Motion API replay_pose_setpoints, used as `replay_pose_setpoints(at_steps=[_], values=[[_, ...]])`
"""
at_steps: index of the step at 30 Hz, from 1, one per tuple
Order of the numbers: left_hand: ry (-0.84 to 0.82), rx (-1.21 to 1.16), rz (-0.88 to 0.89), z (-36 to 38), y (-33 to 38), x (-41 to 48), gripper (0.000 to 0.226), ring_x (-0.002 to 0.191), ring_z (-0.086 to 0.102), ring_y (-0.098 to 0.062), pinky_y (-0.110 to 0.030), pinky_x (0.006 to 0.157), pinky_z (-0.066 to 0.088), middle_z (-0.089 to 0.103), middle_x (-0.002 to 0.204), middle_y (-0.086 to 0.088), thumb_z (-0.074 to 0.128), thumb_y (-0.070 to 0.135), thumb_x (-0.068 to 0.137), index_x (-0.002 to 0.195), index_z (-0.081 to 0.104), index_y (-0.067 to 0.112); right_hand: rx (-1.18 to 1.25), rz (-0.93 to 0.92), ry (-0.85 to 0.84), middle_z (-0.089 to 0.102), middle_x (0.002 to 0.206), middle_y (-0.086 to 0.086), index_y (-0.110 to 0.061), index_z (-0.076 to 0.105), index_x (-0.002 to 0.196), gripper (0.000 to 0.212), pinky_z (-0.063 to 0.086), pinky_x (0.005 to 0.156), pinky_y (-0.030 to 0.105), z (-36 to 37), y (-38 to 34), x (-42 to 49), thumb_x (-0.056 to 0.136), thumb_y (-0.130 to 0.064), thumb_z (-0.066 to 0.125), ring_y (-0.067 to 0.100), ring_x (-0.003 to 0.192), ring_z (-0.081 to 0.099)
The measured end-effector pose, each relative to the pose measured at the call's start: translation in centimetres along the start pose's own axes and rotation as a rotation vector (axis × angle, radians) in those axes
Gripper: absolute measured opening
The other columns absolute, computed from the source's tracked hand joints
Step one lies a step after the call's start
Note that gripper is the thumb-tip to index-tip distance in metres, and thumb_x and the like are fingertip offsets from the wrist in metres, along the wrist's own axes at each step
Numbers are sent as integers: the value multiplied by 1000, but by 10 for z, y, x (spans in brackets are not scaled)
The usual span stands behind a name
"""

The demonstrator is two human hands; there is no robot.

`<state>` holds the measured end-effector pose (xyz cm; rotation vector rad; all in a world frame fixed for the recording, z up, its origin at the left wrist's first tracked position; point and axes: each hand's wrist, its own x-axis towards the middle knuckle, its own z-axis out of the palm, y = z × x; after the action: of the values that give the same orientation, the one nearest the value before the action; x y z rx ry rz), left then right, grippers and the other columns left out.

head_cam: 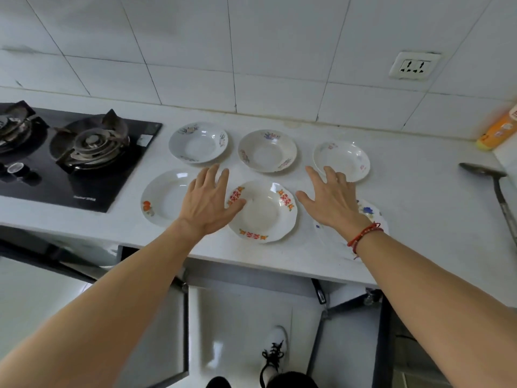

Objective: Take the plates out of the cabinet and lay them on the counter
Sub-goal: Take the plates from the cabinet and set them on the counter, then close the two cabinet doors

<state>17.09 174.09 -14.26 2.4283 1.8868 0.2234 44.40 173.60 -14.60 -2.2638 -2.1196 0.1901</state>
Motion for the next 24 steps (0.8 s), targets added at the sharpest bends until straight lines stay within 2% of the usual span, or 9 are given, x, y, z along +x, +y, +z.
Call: replay_pose_setpoints(at_steps=[6,14,24], values=[[13,-53,37,-1,-26,-76,82,145,22,-38,-49,114,27,27,157,-19,46,62,89,150,28,10,-10,43,-5,24,159,17,-29,19,156,71,28,111,55,10,-29,-79,95,-60,38,40,140,28],[-33,-50,66,-6,-66,-210,81,144,24,-36,-49,113,29,29,155,-19,42,64,89,148,30,10,-37,111,-10,26,159,15,-28,22,155,69,30,110,54,28,-85,-221,95,-60,36,39,138,30],[-108,-120,90,8,-62,-298,79,142,26,-37,-48,113,30,30,154,-20,47,59,90,148,32,7,-26,203,-62,29,155,16,-29,21,156,71,32,106,52,54,-105,-329,95,-60,39,39,136,32]])
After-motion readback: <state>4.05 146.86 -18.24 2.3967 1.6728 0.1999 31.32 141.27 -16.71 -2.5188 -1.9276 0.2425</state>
